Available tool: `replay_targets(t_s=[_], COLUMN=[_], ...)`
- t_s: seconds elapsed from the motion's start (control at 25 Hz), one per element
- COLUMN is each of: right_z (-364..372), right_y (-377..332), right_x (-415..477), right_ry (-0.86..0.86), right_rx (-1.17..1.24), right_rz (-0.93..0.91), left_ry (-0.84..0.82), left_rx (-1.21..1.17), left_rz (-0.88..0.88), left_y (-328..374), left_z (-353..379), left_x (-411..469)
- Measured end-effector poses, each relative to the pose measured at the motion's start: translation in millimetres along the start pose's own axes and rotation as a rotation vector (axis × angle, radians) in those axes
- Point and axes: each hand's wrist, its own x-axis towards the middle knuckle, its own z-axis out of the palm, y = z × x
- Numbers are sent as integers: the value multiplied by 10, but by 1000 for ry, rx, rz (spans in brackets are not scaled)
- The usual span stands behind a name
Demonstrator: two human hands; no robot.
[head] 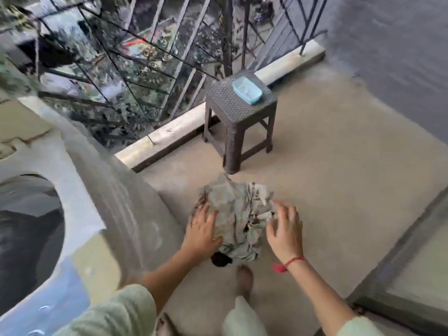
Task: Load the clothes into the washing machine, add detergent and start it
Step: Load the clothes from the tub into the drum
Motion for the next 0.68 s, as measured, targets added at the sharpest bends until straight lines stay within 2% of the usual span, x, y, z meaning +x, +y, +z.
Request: replay_targets(t_s=[0.16,0.28,0.36,0.48,0.68], right_z=[535,936,1195,1540,1804], right_y=[672,1102,1344,1578,1613], right_x=[210,347,434,543,858], right_ry=[-329,-640,-774,-870,-895], right_rx=[-235,-409,-462,-502,-459], right_rz=[40,85,103,99,6], left_ry=[-161,-204,-207,-200,-192], left_rx=[6,39,44,36,6], left_rz=[-136,-160,-171,-182,-177], left_y=[-19,-80,-96,-113,-136], left_z=[506,826,980,1190,1337], left_x=[568,867,1025,1182,1228])
